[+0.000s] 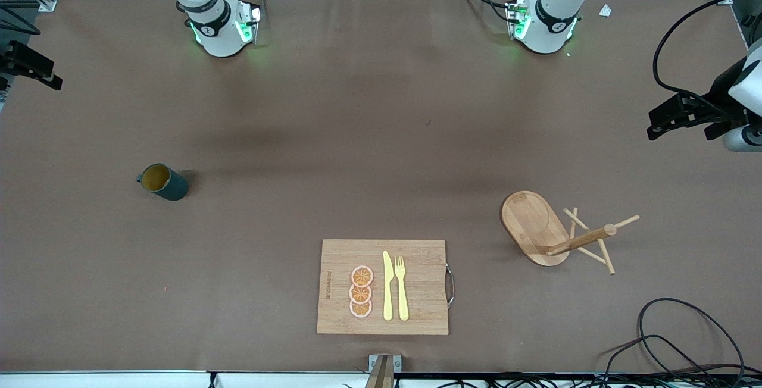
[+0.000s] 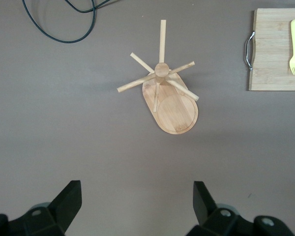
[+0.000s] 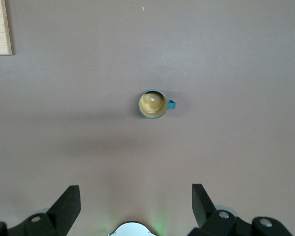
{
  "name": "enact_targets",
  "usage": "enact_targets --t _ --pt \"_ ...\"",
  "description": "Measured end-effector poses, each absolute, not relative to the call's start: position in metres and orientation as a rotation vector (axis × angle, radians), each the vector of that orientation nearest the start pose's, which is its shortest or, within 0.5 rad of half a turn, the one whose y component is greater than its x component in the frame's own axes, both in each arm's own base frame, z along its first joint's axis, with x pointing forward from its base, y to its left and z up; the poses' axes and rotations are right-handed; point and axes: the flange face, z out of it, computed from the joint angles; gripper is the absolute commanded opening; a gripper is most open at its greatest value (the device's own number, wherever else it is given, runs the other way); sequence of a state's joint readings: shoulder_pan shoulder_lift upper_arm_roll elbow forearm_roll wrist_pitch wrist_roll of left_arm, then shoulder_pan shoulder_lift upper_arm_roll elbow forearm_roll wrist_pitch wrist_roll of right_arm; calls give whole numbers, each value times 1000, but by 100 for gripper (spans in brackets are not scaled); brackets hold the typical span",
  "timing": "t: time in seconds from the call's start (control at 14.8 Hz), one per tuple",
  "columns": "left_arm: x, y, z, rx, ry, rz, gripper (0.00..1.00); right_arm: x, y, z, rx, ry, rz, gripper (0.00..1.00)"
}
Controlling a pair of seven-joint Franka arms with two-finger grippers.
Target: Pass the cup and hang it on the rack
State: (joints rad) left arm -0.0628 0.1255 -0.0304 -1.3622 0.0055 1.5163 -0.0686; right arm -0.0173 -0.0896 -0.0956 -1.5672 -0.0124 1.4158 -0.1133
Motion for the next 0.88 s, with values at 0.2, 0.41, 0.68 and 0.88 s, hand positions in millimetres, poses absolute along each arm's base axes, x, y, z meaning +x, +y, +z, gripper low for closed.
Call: enact_targets --t 0.2,0.41,0.68,0.88 --pt "586 -53 646 -3142 38 -45 100 506 -62 660 -3137 2 100 100" --pt "586 -53 646 -3142 38 -45 100 518 -62 641 -3134 2 151 100" --pt "586 -53 645 -3142 38 -44 100 570 -66 565 -3136 -5 247 100" --pt "586 -53 645 -3142 38 -43 100 602 -71 510 -3124 -233 255 100"
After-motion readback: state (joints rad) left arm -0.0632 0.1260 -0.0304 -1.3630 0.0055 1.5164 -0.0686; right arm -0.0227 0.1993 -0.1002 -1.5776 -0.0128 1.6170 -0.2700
